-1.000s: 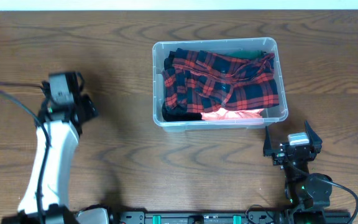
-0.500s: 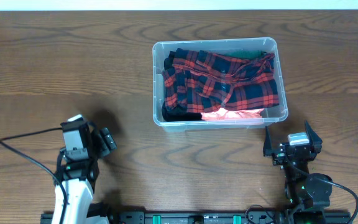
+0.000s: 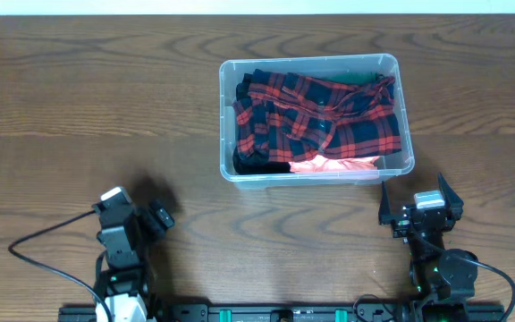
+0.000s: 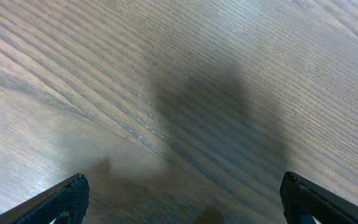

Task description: Pack container

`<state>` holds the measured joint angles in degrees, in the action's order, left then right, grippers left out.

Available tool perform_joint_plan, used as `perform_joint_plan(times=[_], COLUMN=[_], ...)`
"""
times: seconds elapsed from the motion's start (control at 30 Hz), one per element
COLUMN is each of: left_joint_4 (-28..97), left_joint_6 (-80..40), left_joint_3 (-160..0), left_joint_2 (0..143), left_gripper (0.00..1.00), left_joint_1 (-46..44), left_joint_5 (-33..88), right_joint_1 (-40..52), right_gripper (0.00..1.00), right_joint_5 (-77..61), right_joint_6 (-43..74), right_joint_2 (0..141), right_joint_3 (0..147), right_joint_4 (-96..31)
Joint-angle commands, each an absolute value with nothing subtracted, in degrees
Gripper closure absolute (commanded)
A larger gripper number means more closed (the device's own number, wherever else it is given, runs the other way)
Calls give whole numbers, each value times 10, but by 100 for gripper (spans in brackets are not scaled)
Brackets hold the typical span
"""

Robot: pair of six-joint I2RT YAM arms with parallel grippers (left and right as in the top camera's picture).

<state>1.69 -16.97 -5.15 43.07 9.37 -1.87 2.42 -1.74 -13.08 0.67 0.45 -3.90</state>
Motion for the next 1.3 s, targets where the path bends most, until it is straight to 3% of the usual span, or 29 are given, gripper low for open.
perform_joint_plan(times=[0.0, 0.67, 1.27], left_joint_4=[3, -20, 42], left_joint_6=[-181, -181, -176], left_joint_3=[-30, -2, -2], left_joint_2=[409, 362, 222], left_gripper=[2, 2, 2], left_joint_1=[96, 95, 84], left_joint_5=[-18, -17, -4], right_joint_1=[19, 19, 19], right_gripper=[1, 1, 1], right_joint_5=[-21, -21, -21], right_joint_6=[-138, -138, -138], right_joint_2=[3, 3, 3], right_joint_3=[3, 3, 3], right_joint_4=[-41, -41, -41])
